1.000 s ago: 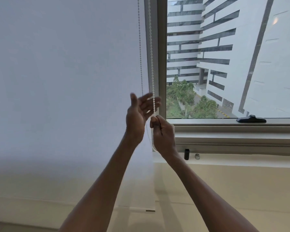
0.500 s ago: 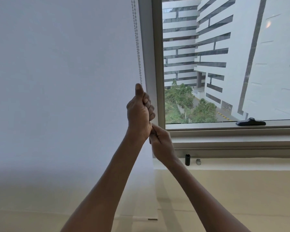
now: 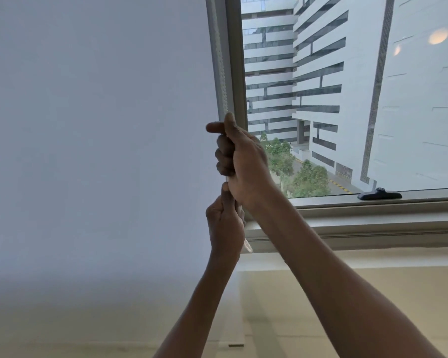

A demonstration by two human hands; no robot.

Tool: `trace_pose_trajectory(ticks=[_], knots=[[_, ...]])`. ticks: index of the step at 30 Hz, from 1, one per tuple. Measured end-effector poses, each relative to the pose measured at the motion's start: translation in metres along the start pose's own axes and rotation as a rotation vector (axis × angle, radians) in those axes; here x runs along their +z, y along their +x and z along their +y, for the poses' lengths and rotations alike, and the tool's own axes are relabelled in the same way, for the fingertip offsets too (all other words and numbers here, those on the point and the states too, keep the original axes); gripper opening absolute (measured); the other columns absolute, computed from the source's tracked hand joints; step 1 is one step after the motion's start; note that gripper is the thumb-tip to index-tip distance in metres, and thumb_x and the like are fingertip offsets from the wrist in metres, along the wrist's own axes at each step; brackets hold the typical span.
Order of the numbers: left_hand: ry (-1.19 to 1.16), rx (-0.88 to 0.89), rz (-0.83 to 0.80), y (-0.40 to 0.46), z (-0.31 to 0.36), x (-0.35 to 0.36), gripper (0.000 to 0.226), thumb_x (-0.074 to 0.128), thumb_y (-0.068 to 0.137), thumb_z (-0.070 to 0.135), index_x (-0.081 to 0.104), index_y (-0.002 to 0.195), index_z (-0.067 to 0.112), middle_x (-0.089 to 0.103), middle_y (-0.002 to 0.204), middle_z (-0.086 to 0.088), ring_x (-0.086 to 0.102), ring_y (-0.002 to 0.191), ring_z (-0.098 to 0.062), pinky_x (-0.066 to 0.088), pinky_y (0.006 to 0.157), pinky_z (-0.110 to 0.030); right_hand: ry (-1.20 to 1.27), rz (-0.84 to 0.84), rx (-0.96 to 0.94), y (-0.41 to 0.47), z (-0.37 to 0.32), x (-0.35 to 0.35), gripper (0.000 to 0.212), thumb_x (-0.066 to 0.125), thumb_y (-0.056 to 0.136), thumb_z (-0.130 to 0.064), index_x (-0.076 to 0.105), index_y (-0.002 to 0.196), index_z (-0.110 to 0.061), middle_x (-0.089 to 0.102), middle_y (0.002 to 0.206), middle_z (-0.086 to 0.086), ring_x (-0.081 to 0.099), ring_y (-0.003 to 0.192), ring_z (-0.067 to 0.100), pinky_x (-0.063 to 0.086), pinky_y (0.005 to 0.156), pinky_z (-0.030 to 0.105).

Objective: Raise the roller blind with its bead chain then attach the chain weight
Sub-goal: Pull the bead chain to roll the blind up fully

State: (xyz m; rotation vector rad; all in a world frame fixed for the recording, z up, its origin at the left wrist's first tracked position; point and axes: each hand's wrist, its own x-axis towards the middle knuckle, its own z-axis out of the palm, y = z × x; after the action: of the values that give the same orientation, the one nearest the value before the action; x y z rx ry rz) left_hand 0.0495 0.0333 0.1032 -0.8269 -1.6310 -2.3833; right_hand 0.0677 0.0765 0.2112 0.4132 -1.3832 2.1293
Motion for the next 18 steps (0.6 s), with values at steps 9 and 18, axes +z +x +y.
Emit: trace_pose_trajectory(ticks=[9, 18], knots=[[0.157, -0.058, -0.184, 0.025, 0.014, -0.014, 0.066, 0.015, 0.107, 0.038, 0.07, 0.072, 0.043, 0.066, 0.069, 0.022, 0.058, 0.069, 0.009, 0.044, 0.07, -0.018, -0.308, 0.132, -0.354, -0.002, 0.012, -0.003, 0.036, 0.052, 0.099, -0.027, 0.055, 0.064, -0.016, 0.031, 0.042, -0.008, 0.026, 0.036, 0.007, 0.022, 0.039, 0.019], [-0.31, -0.198, -0.505, 0.083, 0.116, 0.006, 0.069, 0.019, 0.096, 0.066, 0.066, 0.103, 0.016, 0.068, 0.078, 0.003, 0.061, 0.064, -0.012, 0.046, 0.058, -0.023, -0.469, 0.208, -0.281, -0.05, 0.083, -0.036, 0.035, 0.046, 0.099, -0.023, 0.051, 0.064, -0.023, 0.033, 0.047, -0.014, 0.025, 0.043, 0.007, 0.021, 0.045, 0.023]])
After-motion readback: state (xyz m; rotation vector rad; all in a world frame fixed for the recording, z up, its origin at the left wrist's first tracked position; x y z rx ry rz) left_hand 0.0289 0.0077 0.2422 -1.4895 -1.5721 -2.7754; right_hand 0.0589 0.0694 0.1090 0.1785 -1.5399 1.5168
